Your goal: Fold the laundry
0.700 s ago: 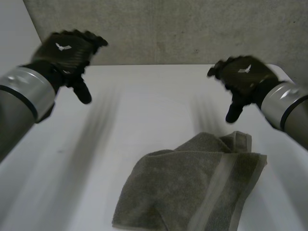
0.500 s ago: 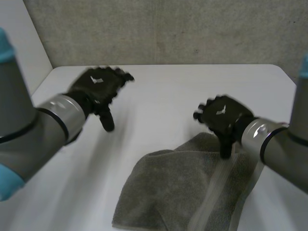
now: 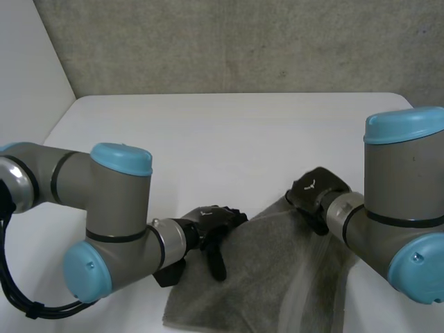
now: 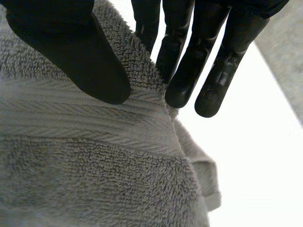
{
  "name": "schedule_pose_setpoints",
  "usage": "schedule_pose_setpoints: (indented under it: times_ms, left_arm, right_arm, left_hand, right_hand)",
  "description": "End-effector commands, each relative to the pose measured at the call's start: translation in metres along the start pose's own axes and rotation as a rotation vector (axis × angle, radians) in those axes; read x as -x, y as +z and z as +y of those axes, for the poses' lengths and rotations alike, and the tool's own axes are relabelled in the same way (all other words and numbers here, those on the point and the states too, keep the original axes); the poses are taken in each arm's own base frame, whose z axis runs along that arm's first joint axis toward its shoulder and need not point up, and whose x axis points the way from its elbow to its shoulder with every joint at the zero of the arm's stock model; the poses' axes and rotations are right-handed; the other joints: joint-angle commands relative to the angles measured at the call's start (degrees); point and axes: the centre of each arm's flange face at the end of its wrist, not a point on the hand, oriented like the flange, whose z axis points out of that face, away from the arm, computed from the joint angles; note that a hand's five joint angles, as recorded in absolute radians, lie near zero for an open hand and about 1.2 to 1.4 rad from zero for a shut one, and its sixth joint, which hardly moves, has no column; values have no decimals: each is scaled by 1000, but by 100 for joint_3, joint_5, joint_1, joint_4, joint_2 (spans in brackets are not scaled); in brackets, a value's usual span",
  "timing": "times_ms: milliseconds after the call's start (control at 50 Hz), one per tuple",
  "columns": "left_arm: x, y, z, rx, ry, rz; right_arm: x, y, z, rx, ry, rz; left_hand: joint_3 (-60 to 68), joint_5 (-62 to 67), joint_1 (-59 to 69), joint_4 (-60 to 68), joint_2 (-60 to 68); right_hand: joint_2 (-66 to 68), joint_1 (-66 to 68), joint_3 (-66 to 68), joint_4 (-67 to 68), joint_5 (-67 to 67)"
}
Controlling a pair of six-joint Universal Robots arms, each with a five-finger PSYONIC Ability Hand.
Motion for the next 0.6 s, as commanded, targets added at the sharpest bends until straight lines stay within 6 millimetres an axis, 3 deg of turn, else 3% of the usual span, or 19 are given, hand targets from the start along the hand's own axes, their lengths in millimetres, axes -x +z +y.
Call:
schedule_pose_setpoints:
  times_ms: [20,40,60,100,120,160,180,220,240,320,360,400,420,440,480,500,540,560,600]
  left_arm:
    - [4,11,-13,-123,41,-51]
    - [8,12,-22,-176,53,-94]
    - [9,12,-22,-177,53,-94]
    - [16,8,-53,-323,81,-195]
    - [16,8,-53,-324,81,-196]
    - [19,-12,-98,-514,91,-294]
    - [19,-12,-98,-515,91,-294]
    - [15,-39,-140,-710,87,-348]
    - [15,-39,-140,-711,87,-348]
    - [1,-74,-168,-861,95,-340]
    - [-3,-78,-164,-854,94,-332]
    - [-11,-76,-152,-820,96,-316]
    - [-19,-72,-134,-766,101,-299]
    - [-19,-72,-134,-765,101,-299]
    - [-28,-67,-96,-656,104,-275]
    - [-28,-67,-95,-656,104,-275]
    - [-26,-62,-57,-540,96,-276]
    - [-26,-62,-57,-539,96,-276]
    - [-27,-58,-19,-424,86,-270]
  right_arm:
    - [-16,-5,-31,-161,-15,106]
    - [-23,-3,-39,-207,-23,146]
    - [-30,-1,-48,-263,-41,199]
    - [-39,1,-58,-324,-70,263]
    - [-39,1,-58,-324,-70,264]
    - [-56,4,-85,-479,-128,415]
    - [-56,4,-85,-479,-128,416]
    - [-75,0,-115,-672,-134,589]
    - [-75,0,-115,-673,-134,590]
    - [-90,-8,-141,-911,-115,749]
    - [-83,-7,-141,-936,-113,713]
    - [-74,-5,-138,-941,-109,652]
    - [-64,-1,-131,-926,-99,580]
    - [-64,-1,-131,-926,-99,579]
    - [-46,8,-112,-856,-68,435]
    - [-46,8,-112,-856,-68,434]
    - [-27,17,-90,-764,-45,309]
    - [-27,17,-90,-764,-45,308]
    - [-15,19,-74,-670,-40,241]
  left_hand:
    - [4430,4422,4407,4428,4429]
    - [5845,5838,5822,5843,5844]
    - [5859,5852,5836,5858,5858]
    - [6009,6001,5986,6007,6008]
    - [6009,6001,5986,6007,6008]
    - [6009,6001,5986,6007,6008]
    - [6009,6001,5986,6007,6008]
    - [6009,6001,5986,6007,6008]
    - [6009,6001,5986,6007,6008]
    - [6009,6001,5986,6007,6008]
    - [6009,6001,5986,6007,6008]
    - [6009,6001,5986,6007,6008]
    - [6009,6001,5986,6007,6008]
    - [6009,6001,5986,6007,6008]
    - [6009,6001,5986,6007,6008]
    - [6009,6001,5986,6007,6008]
    - [6009,6001,5986,6007,6008]
    - [6009,6001,5986,6007,6008]
    - [5728,5720,5705,5726,5727]
  right_hand:
    - [1281,2512,1261,1220,1505]
    - [1281,2512,1261,1220,1505]
    - [1281,2512,1261,1220,1505]
    - [1281,2512,1261,1220,1505]
    - [1281,2512,1261,1220,1505]
    - [1281,2512,1261,1220,1505]
    - [1281,2512,1261,1220,1505]
    - [1281,2512,1261,1220,1505]
    - [1281,2512,1261,1220,1505]
    - [1281,2512,1261,1220,1505]
    - [1281,2512,1261,1220,1505]
    - [1281,2512,1261,1220,1505]
    - [1281,2512,1261,1220,1505]
    - [1281,2512,1261,1220,1505]
    - [1281,2512,1261,1220,1505]
    - [1281,2512,1261,1220,1505]
    - [1281,2512,1261,1220,1505]
    - [1281,2512,1261,1220,1505]
    - [1281,2512,1261,1220,1505]
